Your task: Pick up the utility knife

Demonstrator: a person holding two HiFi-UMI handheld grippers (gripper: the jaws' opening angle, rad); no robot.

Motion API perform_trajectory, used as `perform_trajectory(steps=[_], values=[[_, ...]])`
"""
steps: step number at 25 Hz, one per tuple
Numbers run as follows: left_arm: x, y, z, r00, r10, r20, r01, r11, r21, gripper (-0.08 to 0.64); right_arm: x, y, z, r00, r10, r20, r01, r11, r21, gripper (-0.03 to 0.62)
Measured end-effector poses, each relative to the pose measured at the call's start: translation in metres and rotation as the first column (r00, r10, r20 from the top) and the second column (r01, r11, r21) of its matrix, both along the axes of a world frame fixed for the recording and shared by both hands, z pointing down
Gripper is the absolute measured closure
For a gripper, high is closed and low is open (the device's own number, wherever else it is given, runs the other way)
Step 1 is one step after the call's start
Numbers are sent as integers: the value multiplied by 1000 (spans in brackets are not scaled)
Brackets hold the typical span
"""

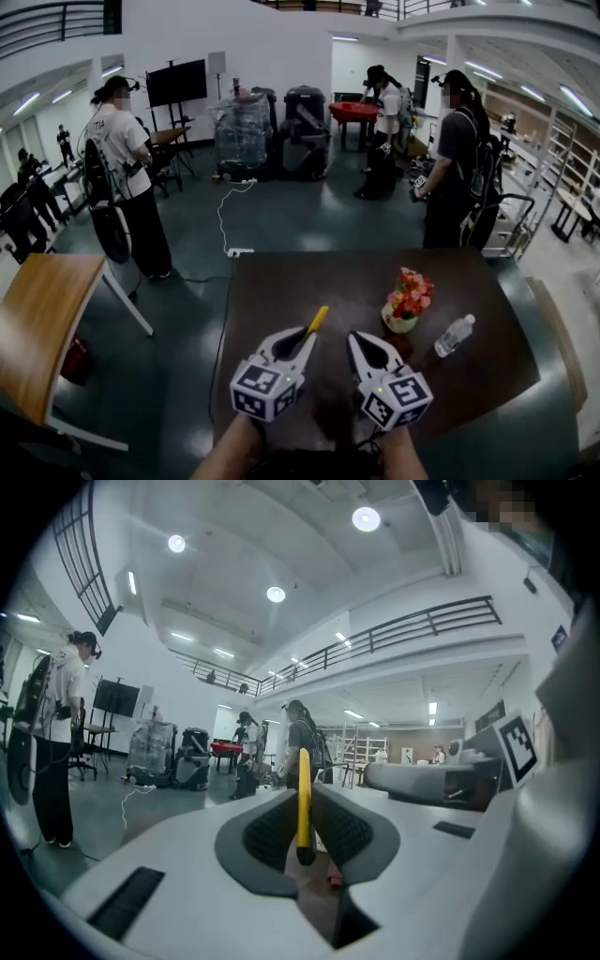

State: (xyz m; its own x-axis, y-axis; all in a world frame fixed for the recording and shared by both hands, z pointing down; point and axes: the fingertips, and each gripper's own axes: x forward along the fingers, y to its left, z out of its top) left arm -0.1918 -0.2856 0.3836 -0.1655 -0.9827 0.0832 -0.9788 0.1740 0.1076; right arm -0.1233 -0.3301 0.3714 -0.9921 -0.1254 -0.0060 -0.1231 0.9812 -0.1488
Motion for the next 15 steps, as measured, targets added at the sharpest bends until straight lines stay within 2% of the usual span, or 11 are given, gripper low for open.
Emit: perform_trajectory(steps=[6, 15], values=[[3, 7, -19, 1000, 1, 11, -2, 1000, 32, 503, -1, 2, -15, 1000, -11, 18, 11, 1000, 11, 581], [4, 5, -24, 999, 7, 36, -9, 999, 47, 503, 0, -1, -19, 999, -22, 39, 20, 999, 39, 583]])
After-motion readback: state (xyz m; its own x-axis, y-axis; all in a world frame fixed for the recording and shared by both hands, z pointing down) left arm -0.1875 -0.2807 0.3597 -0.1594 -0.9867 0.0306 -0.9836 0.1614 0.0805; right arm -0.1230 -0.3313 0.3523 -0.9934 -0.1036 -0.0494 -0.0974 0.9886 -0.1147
